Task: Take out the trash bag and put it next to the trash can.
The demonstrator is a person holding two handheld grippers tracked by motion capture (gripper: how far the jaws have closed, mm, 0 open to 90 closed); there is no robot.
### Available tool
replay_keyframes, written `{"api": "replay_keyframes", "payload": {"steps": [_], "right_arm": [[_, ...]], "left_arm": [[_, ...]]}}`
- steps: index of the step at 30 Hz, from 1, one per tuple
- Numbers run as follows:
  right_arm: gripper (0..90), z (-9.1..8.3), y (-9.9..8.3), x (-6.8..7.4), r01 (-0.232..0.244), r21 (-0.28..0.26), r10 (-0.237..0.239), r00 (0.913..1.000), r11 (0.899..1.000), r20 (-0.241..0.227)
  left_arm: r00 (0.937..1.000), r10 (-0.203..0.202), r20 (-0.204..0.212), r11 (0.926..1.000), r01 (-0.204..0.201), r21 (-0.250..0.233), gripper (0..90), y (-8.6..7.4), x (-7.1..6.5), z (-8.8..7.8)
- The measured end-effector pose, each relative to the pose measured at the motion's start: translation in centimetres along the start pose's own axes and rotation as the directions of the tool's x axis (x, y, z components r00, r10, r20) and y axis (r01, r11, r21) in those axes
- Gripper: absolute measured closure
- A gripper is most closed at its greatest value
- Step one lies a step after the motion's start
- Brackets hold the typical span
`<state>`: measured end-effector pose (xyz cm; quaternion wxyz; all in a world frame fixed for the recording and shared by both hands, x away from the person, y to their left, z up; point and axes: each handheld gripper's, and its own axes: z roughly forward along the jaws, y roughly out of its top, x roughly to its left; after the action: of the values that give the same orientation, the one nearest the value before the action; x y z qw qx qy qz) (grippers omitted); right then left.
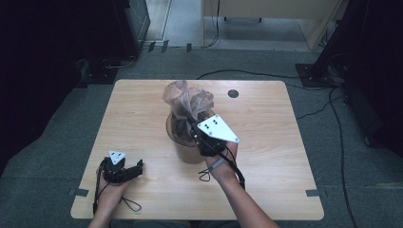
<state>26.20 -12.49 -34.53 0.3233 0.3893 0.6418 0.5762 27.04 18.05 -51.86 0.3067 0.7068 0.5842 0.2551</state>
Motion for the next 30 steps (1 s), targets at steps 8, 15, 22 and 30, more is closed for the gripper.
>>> {"api": "replay_keyframes", "payload": {"steps": [8, 15, 22, 30], "right_arm": [[90.0, -0.9, 1.6, -0.2, 0.027, -0.095, -0.021, 0.9980, 0.995, 0.059], [90.0, -1.6, 2.3, -0.9, 0.062, -0.201, -0.039, 0.9928, 0.978, 0.113], [90.0, -2.3, 2.8, -1.2, 0.134, -0.295, -0.067, 0.9715, 0.946, 0.227], [90.0, -2.9, 3.2, -3.1, 0.146, -0.354, -0.029, 0.9488, 0.924, 0.315]], "left_arm": [[1.0000, -0.001, -0.003, 1.0000, 0.001, 0.004, 10.4, 0.1, 0.0, 0.1], [1.0000, -0.001, -0.003, 1.0000, 0.001, 0.005, 10.4, 0.1, 0.0, 0.1], [1.0000, -0.001, -0.003, 1.0000, 0.001, 0.006, 10.4, 0.1, 0.0, 0.1], [1.0000, -0.001, -0.003, 1.0000, 0.001, 0.006, 10.4, 0.1, -0.1, 0.1]]}}
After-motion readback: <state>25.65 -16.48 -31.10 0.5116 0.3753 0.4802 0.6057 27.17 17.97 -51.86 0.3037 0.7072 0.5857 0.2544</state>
